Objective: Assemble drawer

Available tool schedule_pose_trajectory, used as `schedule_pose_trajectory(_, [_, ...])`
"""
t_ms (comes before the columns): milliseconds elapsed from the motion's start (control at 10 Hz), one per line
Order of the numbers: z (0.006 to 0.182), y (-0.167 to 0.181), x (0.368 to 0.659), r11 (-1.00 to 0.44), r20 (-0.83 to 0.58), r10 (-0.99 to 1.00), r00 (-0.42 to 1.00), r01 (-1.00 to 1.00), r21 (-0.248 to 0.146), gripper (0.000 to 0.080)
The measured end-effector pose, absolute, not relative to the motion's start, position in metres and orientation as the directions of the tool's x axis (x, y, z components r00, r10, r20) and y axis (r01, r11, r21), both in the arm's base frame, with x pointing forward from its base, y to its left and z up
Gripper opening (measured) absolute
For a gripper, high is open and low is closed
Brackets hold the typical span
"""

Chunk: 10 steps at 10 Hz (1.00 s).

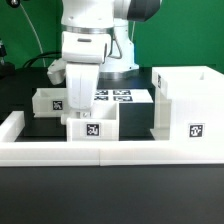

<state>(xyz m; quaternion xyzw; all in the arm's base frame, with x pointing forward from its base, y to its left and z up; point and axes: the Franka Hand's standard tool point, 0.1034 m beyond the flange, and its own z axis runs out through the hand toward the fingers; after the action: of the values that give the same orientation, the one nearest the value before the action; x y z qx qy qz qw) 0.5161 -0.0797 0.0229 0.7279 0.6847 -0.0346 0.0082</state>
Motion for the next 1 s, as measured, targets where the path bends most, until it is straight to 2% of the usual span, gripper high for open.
schedule_pose_trajectory(700, [0.025,-0.065,0.527,-0.045,-0.052,0.998,0.042,0.998,-0.048,0.0042])
schedule_pose_trajectory(900, [0.025,-0.065,0.529,-0.044,-0.052,0.998,0.043,0.999,-0.025,0.0042])
schedule_pose_trajectory(1000, [0.024,-0.065,0.528,-0.045,-0.052,0.998,0.044,0.999,-0.029,0.0042])
